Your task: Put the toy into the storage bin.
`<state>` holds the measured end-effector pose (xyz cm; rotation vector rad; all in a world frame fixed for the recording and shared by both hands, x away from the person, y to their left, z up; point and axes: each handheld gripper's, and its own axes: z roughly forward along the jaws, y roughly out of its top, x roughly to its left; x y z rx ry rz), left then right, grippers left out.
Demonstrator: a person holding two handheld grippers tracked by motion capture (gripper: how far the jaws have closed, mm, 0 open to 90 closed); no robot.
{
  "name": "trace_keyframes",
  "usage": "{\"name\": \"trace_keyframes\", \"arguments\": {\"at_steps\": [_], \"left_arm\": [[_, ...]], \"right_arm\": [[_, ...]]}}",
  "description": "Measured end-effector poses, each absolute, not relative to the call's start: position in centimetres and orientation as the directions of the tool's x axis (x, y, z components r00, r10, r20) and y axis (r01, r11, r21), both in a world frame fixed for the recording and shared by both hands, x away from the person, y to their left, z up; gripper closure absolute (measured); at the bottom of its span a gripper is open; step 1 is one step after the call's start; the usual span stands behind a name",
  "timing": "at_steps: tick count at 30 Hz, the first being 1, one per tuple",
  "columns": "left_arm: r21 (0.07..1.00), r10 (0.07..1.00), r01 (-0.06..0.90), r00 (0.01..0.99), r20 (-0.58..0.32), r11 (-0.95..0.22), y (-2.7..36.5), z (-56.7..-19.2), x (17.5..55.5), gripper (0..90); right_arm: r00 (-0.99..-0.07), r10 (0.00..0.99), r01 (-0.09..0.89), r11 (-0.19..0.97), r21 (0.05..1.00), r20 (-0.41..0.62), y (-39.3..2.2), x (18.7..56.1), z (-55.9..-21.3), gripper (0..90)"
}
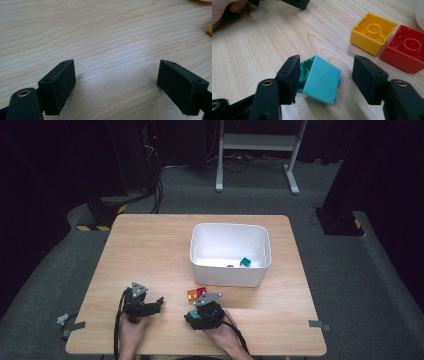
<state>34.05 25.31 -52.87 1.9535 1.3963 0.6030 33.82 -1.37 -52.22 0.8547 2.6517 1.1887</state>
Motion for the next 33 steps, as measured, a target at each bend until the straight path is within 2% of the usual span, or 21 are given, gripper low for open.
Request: {"name": "trace_keyframes", "arguments": {"at_steps": [5, 33], "left_arm": [[0.733, 0.945, 0.644, 0.326, -0.005, -0.218, 25.3, -52.9, 34.1, 15.5], [0.733, 0.945, 0.644, 0.326, -0.005, -0.218, 25.3, -52.9, 34.1, 15.5]], "right_arm": [[-0.836, 0.532, 0.448, 0.525, 0.723, 0.131, -1.6, 33.9, -52.2, 53.5], [-0.830, 0.541, 0.449, 0.501, 0.740, 0.137, -2.7, 34.2, -51.6, 57.2]]}}
